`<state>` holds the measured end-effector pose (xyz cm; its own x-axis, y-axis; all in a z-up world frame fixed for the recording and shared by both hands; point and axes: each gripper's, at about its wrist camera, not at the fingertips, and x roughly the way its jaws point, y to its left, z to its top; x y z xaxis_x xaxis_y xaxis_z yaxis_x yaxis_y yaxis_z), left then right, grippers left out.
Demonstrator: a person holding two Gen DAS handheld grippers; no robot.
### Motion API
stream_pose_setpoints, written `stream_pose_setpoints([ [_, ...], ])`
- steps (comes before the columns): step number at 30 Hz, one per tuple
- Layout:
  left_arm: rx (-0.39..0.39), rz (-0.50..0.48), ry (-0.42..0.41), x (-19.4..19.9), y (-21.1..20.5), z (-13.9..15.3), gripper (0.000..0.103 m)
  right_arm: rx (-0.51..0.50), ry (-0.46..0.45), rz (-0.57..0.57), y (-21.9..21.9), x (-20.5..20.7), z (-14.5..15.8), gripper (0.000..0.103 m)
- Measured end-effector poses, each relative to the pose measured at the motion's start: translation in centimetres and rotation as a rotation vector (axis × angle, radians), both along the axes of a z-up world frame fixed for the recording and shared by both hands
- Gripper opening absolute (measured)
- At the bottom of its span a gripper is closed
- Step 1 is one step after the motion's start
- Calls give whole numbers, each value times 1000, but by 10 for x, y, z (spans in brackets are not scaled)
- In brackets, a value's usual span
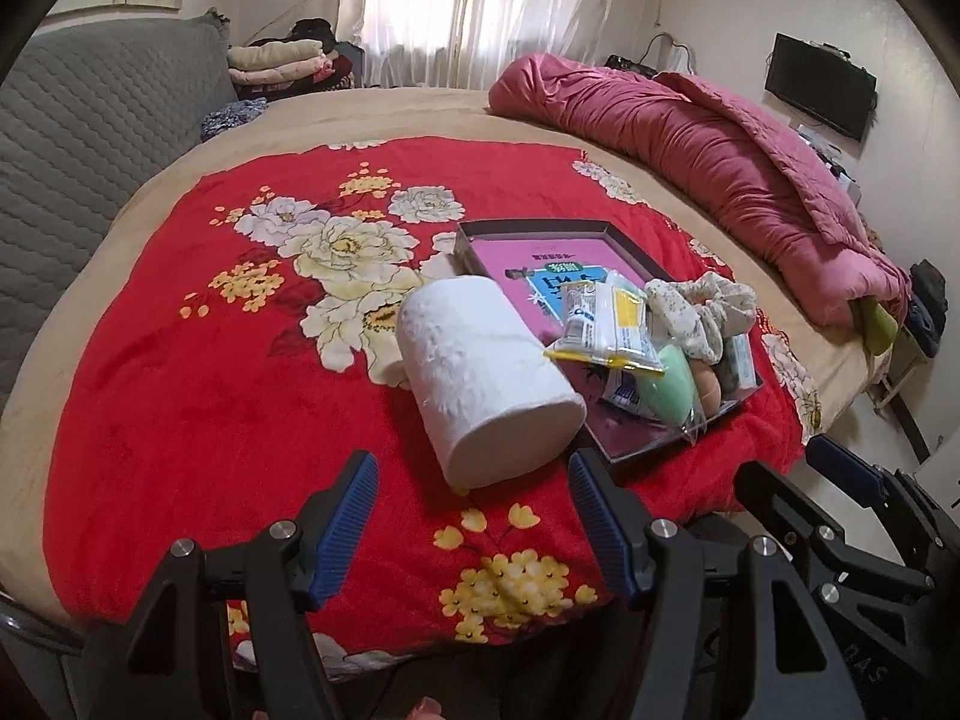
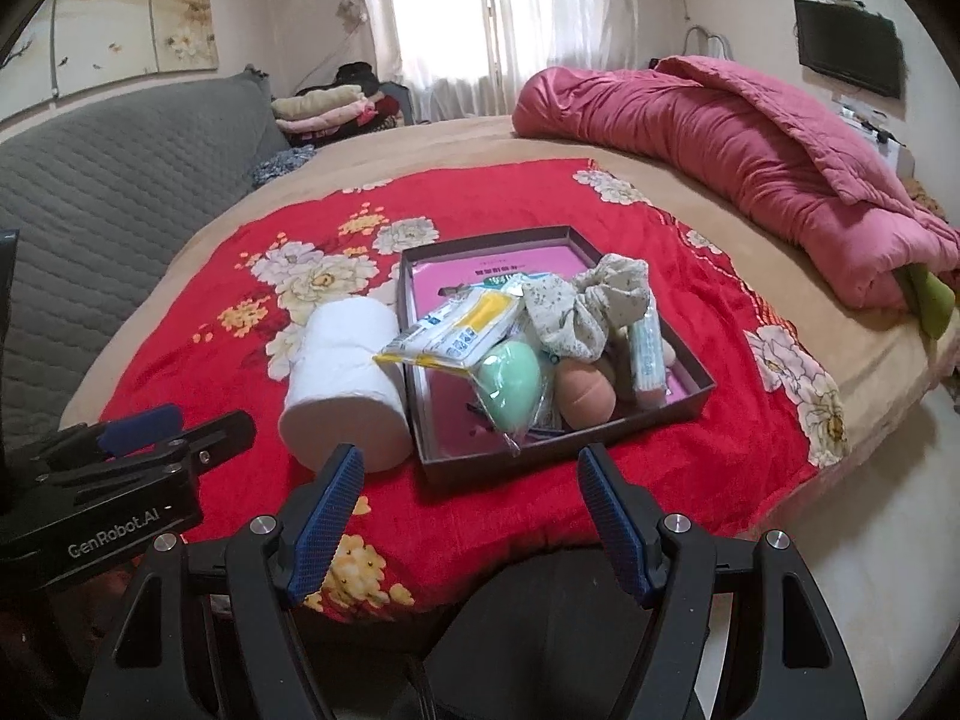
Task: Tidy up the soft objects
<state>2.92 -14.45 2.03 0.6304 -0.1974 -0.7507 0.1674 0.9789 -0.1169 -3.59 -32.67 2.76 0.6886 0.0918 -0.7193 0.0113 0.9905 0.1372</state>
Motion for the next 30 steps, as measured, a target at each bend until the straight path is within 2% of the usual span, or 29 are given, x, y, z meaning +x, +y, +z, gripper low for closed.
stream_pose_setpoints([
  [30,26,15,34,-11,1,-6,65,-34,6,10,3,-11,-6,75],
])
